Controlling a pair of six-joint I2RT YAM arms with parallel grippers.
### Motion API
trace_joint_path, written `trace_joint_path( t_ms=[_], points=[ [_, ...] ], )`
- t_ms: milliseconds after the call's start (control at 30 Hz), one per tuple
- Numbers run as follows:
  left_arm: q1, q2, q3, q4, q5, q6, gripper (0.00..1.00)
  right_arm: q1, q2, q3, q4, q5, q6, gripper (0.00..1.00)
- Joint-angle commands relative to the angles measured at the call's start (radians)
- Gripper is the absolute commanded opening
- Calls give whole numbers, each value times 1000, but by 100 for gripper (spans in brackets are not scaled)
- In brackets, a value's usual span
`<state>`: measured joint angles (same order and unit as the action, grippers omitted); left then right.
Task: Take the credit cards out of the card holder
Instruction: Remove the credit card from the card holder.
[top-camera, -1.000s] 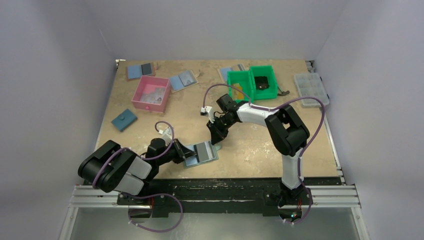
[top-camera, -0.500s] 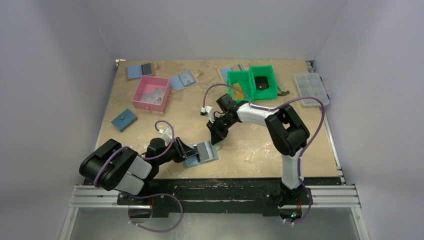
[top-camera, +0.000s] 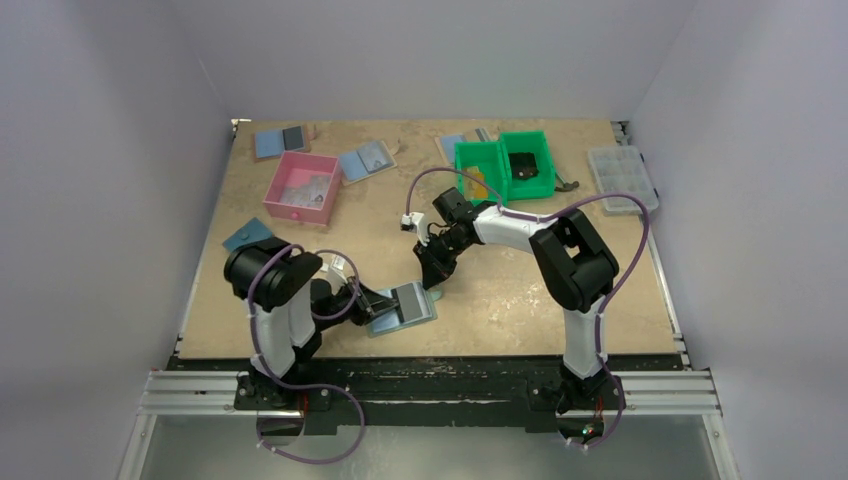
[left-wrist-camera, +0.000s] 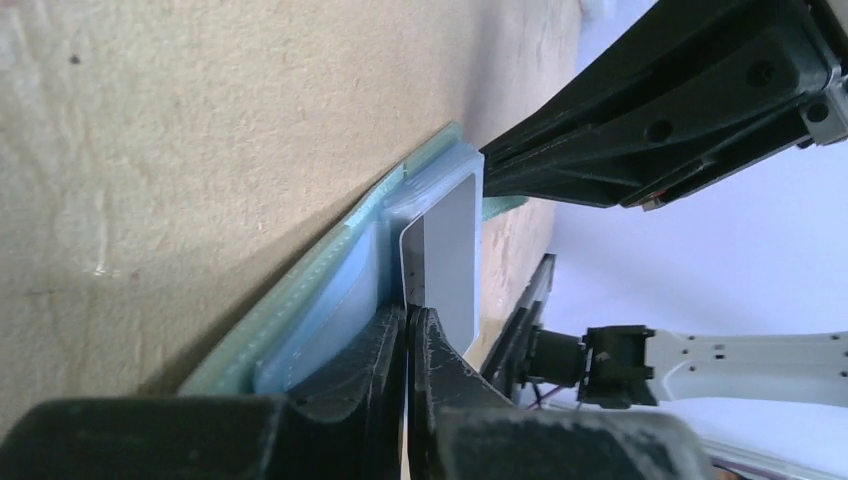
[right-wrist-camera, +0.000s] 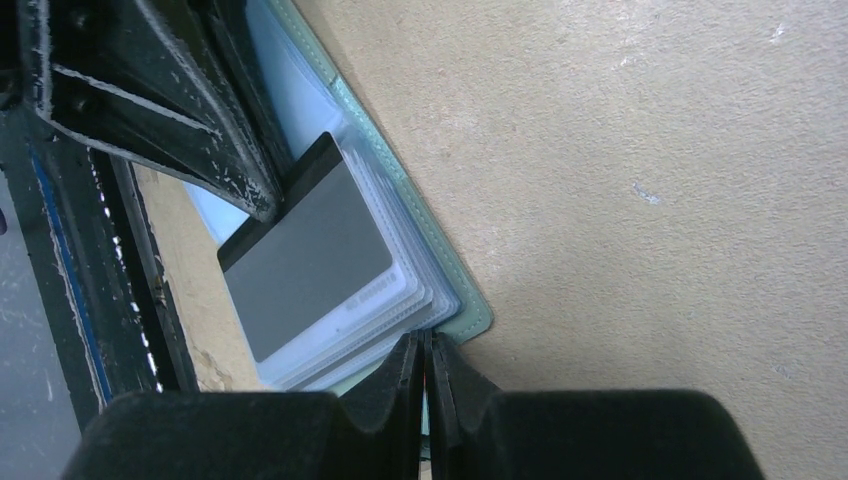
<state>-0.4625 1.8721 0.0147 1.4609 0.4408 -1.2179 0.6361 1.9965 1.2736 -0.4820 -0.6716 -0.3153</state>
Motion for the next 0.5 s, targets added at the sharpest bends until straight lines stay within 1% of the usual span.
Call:
trace_joint_path(
  t_ms=[0, 33, 100, 233, 467],
  points=[
    [4, 223, -78, 314, 32, -59, 0, 5, 50, -7, -25, 102, -39, 13],
    [5, 255, -68, 318, 37, -56, 0, 5, 49, -7, -25, 105, -40, 13],
    [5, 267, -79, 319, 18, -42, 0, 5, 48, -8, -26, 110, -41, 13],
    [19, 207, -114, 309, -5, -15, 0, 5, 49, -6, -25, 120, -42, 13],
    [38, 93, -130, 185, -9, 27, 0, 5, 49, -5, -26, 135, -42, 13]
  ],
)
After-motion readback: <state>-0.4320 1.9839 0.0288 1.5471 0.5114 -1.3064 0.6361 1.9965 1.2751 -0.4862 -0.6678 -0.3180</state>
